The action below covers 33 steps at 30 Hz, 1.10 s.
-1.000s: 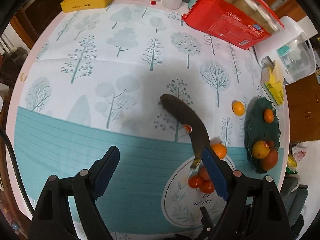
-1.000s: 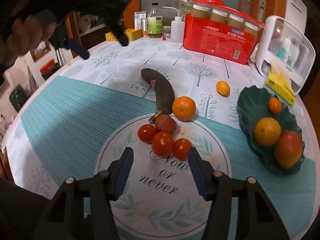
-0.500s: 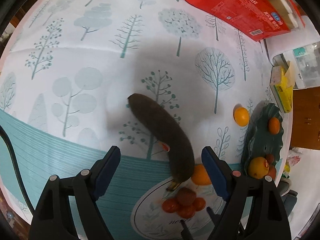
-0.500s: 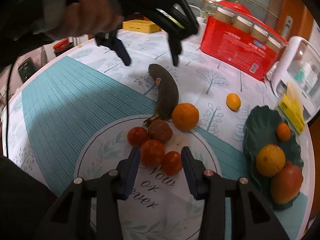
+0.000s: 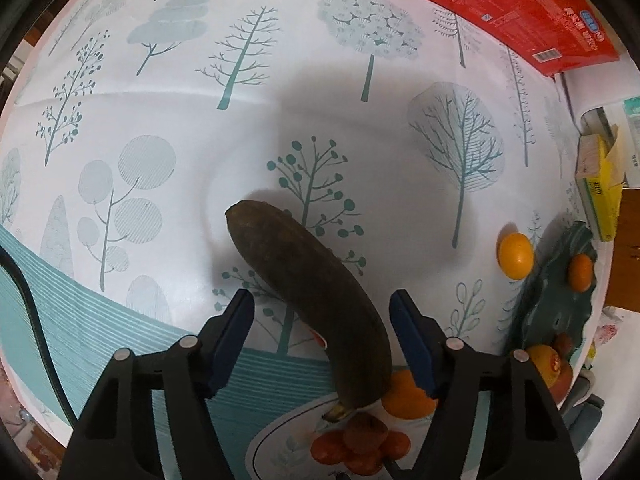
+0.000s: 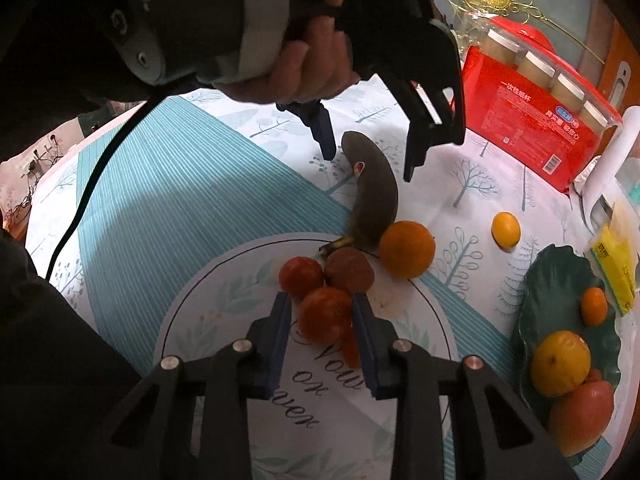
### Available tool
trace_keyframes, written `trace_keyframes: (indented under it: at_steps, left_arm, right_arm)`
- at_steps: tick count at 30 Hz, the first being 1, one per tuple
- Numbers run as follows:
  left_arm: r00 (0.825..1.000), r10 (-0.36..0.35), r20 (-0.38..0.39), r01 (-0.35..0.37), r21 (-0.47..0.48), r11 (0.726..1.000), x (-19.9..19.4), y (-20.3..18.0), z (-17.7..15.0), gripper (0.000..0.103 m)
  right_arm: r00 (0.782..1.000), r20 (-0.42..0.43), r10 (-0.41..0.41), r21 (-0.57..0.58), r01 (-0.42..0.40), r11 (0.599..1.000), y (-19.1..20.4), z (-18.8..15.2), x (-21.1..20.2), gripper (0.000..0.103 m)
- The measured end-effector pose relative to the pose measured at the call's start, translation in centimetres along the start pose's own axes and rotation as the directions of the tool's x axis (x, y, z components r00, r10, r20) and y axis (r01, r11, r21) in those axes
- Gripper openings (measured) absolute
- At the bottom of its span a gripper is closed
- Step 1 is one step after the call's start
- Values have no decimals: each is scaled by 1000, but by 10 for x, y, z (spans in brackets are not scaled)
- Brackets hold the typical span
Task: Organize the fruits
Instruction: 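Move the open left gripper down around the dark banana, then close the left gripper on the dark banana and lift it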
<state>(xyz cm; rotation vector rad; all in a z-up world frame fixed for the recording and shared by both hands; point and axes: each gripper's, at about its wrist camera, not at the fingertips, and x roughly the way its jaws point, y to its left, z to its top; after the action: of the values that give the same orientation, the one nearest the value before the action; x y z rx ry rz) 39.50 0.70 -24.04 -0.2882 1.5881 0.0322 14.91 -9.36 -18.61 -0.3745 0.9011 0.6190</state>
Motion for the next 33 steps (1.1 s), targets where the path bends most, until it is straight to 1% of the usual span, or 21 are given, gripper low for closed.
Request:
trace_keyframes:
  at_steps: [4, 5, 10, 12, 13, 18, 20, 22, 24, 25, 29, 33]
  left_arm:
    - [1000, 18, -3, -18, -2, 1000, 9, -5, 0, 62]
    - [999, 31, 11, -31, 1, 1000, 9, -8, 0, 60]
    - [996, 83, 35, -84, 29, 996, 13, -20, 1, 60]
    - [993, 111, 47, -113, 37, 993, 14, -24, 1, 55]
    - [992, 119, 52, -121, 36, 992, 14, -25, 0, 55]
    - [991, 115, 71, -117, 26, 993, 14, -25, -1, 52]
    - [991, 104, 81, -106, 23, 994, 8, -20, -10, 51]
    - [992, 83, 91, -86, 27, 996, 7, -19, -12, 46]
    - [993, 22, 114, -28, 47, 998, 3, -17, -17, 42]
    - [992, 6, 128, -13, 54, 998, 0, -16, -20, 41]
    - [976, -53, 211, 32, 100, 994, -15, -14, -33, 38]
    - [959, -112, 262, 83, 118, 989, -27, -11, -46, 37]
  right_arm:
    - [1000, -14, -1, 14, 2, 1000, -4, -1, 3, 31]
    - [1000, -12, -2, 13, 2, 1000, -4, -1, 4, 31]
    - [1000, -6, 7, 14, -7, 1000, -4, 0, 7, 31]
    - [1000, -3, 7, 21, -7, 1000, -5, 1, 8, 31]
    - [1000, -2, 8, 23, -8, 1000, -6, 1, 8, 31]
    - [1000, 2, 11, 38, -11, 999, -7, 1, 9, 31]
    - [1000, 4, 12, 46, -13, 999, -8, 2, 10, 31]
    - [1000, 4, 14, 55, -14, 998, -9, 2, 10, 30]
    - [1000, 4, 14, 67, -15, 998, -10, 2, 9, 30]
    - [1000, 4, 11, 72, -11, 997, -10, 2, 9, 30]
    - [1000, 2, -5, 96, 4, 995, -13, 2, 7, 29]
    - [1000, 3, -27, 138, 26, 990, -16, 1, 2, 29]
